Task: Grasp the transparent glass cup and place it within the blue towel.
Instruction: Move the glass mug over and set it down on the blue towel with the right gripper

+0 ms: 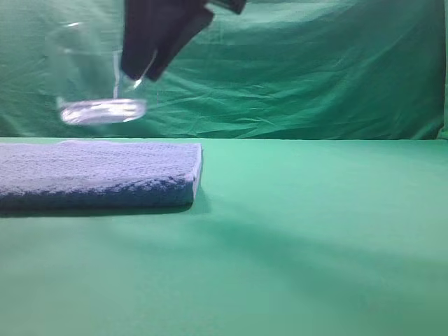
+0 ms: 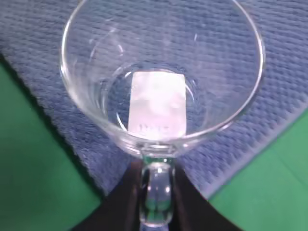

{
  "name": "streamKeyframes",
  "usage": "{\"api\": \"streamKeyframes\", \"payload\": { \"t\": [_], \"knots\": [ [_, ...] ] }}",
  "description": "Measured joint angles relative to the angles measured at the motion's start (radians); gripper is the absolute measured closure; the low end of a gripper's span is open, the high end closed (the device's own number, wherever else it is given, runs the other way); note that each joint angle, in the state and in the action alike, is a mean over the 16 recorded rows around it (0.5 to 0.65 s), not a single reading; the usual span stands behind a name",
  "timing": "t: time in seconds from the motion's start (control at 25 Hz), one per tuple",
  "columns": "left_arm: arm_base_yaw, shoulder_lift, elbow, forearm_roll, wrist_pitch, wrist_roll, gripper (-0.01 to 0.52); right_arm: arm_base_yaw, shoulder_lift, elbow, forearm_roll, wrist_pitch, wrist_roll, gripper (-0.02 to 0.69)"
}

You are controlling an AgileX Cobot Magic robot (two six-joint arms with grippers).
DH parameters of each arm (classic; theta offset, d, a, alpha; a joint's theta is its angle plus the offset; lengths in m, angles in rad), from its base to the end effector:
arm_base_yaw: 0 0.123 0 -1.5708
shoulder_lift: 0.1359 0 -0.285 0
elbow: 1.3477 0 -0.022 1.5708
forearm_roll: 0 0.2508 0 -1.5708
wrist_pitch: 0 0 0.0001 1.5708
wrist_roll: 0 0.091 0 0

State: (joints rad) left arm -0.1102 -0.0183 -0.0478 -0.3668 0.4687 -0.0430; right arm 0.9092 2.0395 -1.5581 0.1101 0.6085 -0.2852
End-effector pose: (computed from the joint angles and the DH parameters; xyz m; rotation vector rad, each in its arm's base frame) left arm 0.0456 -0.0199 0.1909 -0.1331 1.8787 -0.4848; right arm 0.2726 0.3594 0.2050 -1.3875 2.2072 0.3443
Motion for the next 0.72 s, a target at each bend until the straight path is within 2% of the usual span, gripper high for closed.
{"api": "streamKeyframes", "payload": {
  "t": [0.2,0.32,0.44,0.72],
  "knots": [
    [0.0,0.0,0.0,0.0,0.0,0.0,0.514,0.014,0.09,-0.077,0.003,-0.029,-0.011,0.548],
    [0.0,0.0,0.0,0.0,0.0,0.0,0.514,0.016,0.124,-0.105,0.003,-0.046,-0.012,0.522],
    [0.0,0.0,0.0,0.0,0.0,0.0,0.514,0.016,0.142,-0.12,0.0,-0.058,-0.013,0.454],
    [0.0,0.0,0.0,0.0,0.0,0.0,0.514,0.014,0.103,-0.132,-0.029,-0.039,-0.007,0.24]
  ]
}}
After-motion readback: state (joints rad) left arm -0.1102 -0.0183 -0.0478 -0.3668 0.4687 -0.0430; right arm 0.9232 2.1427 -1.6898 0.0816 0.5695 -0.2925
